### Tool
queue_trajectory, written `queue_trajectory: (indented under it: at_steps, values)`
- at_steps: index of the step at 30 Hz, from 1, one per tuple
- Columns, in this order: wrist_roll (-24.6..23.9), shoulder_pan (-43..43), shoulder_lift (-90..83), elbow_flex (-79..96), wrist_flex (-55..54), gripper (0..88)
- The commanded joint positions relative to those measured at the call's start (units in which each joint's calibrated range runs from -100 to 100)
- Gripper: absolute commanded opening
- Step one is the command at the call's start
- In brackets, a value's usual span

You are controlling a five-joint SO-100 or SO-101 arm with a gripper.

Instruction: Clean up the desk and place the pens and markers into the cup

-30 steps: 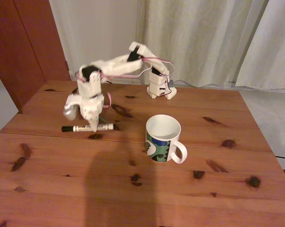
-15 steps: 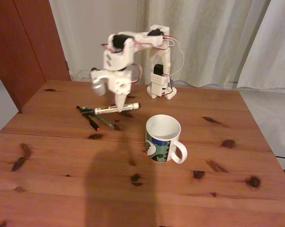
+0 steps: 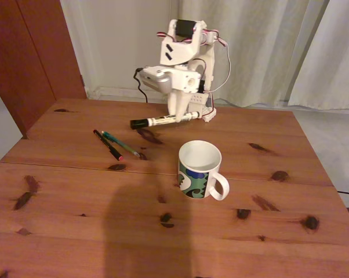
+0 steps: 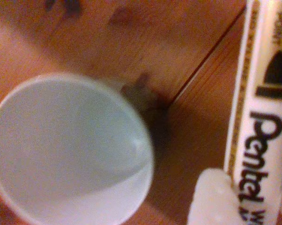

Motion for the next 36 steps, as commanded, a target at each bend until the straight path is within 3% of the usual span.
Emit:
queue_trajectory:
  at_steps: [1, 10, 23, 27, 36]
  values:
    - [0.3, -2.7, -3.6, -0.6, -0.6, 1.2]
    - [0.1, -3.9, -8.3, 8.2, -22.4, 1.1]
    - [0.5, -9.7, -17.9, 16.8, -23.6, 1.1]
    - [2.9, -9.8, -20.9, 18.8, -24.5, 1.2]
    - [4.7, -9.3, -25.1, 37.0, -49.8, 0.9]
